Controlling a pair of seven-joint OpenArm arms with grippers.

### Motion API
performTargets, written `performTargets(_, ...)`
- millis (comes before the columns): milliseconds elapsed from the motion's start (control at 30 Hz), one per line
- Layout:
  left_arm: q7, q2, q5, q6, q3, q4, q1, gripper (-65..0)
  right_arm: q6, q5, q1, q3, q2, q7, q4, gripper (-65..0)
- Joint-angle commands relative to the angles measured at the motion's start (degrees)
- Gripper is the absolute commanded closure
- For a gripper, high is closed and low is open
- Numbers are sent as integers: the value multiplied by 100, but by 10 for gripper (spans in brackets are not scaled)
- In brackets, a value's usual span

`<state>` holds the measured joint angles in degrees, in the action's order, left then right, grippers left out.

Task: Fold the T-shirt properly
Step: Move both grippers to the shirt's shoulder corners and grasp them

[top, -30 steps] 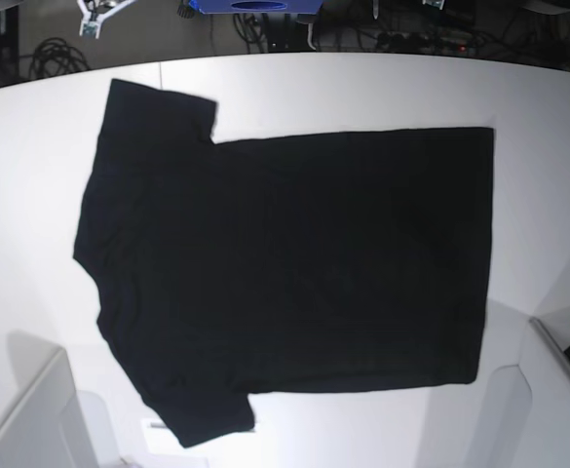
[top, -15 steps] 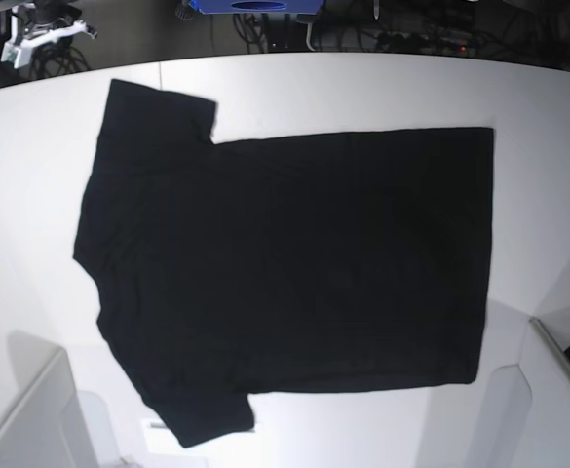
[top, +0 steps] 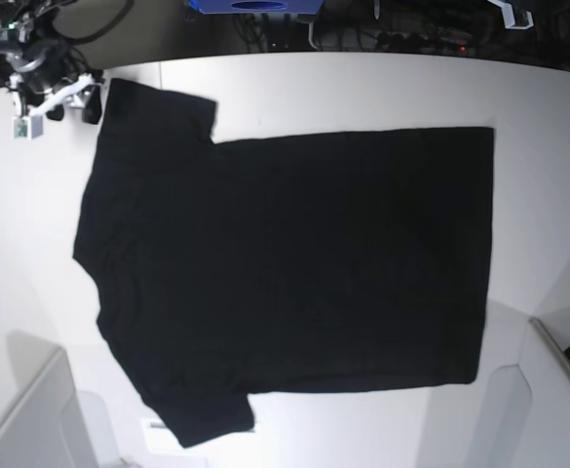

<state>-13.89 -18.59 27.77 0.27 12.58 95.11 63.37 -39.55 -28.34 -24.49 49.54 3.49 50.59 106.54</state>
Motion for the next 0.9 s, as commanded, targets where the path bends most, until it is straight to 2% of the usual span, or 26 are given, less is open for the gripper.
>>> performTargets(0,-136,-44,5,-5,39,172,120,-273,-45,-45,89,35,-80,27,5,-401)
performTargets(67,-136,-36,14,-5,39,348,102,-351,-45,-45,317,35,-89,132,-162,-402)
performTargets(100,-136,-36,23,-5,39,419,85,-365,-45,-45,440,35,-89,185,-276,-402)
performTargets(300,-127,-27,111,-5,56,682,58,-374,-45,-19,862,0,-283,273,-988,-402)
performTargets(433,-119,-62,981,-5,56,568,-162,-375,-45,-19,968,-18,-291,255,-1340,-404)
performTargets(567,-119,-299,1764,-5,-14,436,-346,-375,-45,-19,959,-79,-283,273,-1463,-404)
performTargets(700,-110,-317,2115,-5,-5,260,-566,-374,-45,-28,783,-492,-283,247,-1463,-401)
performTargets(767,84,-317,2151,-5,48,190,-680,-372,-45,-28,774,-545,-265,247,-1489,-399)
performTargets(867,752,-273,2151,-5,188,120,-953,-369,-45,-28,695,-589,-248,264,-1498,-396)
